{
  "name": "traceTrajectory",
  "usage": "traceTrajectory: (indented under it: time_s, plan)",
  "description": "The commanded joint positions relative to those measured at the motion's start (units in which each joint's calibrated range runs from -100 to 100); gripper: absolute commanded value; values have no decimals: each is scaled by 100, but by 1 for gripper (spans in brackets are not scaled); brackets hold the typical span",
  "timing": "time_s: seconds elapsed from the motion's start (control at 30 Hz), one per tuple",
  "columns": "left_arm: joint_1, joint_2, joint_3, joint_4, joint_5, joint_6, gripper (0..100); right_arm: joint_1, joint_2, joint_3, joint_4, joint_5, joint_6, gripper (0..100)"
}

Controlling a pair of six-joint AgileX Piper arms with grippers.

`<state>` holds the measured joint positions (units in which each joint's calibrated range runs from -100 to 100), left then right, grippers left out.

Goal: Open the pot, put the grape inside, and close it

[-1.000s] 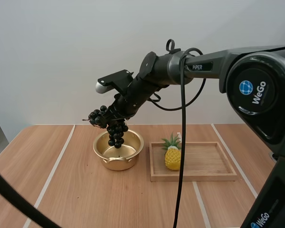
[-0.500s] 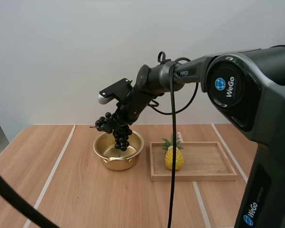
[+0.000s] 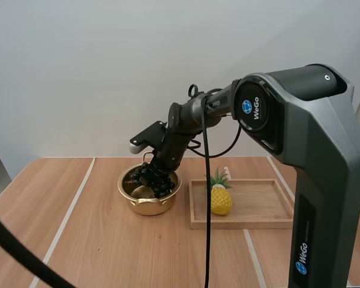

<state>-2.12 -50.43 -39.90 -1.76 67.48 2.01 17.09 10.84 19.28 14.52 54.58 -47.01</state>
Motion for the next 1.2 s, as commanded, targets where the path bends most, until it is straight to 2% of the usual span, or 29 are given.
traceTrajectory:
  time_s: [0.0, 0.67, 1.07, 1.17]
  plan:
    - [8, 4, -8, 19, -2, 0, 0, 4, 91, -29, -202, 237, 135, 0]
    - [8, 4, -8, 19, 205, 0, 0, 4, 711, -16, -238, 636, 149, 0]
    - [8, 4, -8, 19, 205, 0, 0, 4, 627, -30, -115, 382, 159, 0]
    - [8, 4, -8, 19, 205, 0, 0, 4, 550, -30, -107, 190, 512, 0]
